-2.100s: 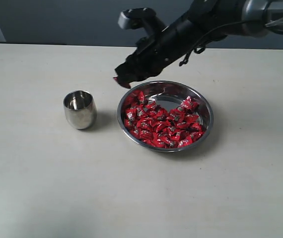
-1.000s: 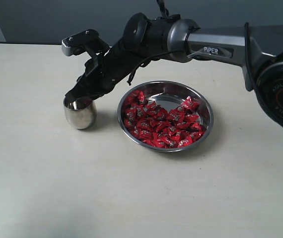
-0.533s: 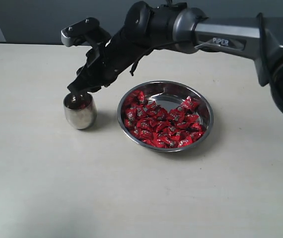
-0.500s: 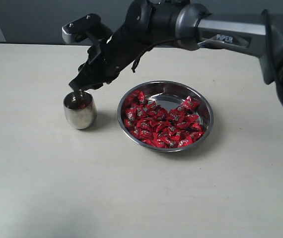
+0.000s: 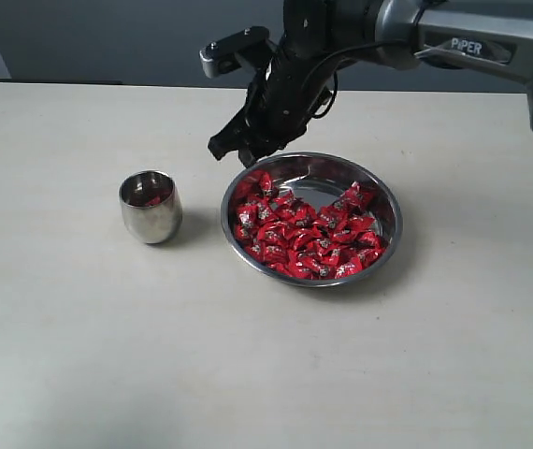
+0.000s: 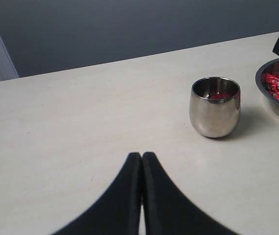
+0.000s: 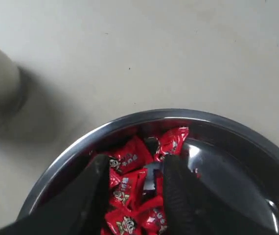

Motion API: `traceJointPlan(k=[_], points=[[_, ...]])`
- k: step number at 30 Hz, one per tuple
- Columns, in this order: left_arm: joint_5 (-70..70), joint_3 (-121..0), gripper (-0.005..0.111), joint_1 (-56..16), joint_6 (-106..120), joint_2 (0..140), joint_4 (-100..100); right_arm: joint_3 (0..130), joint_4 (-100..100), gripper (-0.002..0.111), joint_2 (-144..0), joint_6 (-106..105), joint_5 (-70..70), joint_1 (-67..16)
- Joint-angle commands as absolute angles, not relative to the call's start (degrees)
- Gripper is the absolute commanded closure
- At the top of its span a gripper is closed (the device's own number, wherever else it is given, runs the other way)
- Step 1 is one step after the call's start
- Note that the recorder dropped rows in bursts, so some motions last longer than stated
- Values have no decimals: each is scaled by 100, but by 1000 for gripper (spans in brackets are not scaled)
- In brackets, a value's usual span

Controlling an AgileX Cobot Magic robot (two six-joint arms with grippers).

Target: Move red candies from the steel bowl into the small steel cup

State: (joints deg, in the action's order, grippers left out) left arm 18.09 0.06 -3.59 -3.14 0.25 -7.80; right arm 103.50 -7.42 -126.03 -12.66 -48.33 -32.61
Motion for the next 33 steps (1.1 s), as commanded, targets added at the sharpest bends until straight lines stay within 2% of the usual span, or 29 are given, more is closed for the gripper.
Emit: traceJointPlan(k=[1,27,29,30,31,33], points=[[1769,0,106,-419,-346,0,-777,10368,-675,72,-12870,-1022,-4622,-3211],[1769,0,106,-419,-346,0,-777,10368,185,72,-13518,-344,-4268,-3202],[1769,0,106,-419,-346,0,-777,10368,185,88,-13518,-344,-4279,-3202],[1769,0,106,-419,-346,0,-777,10368,185,102,-13518,-344,-4290,-3202],[1769,0,106,-419,-346,0,-777,10368,185,109,-13518,-344,-4290,-3202],[1769,0,106,-419,-346,0,-777,10368,185,108,-13507,-344,-4280,-3202]])
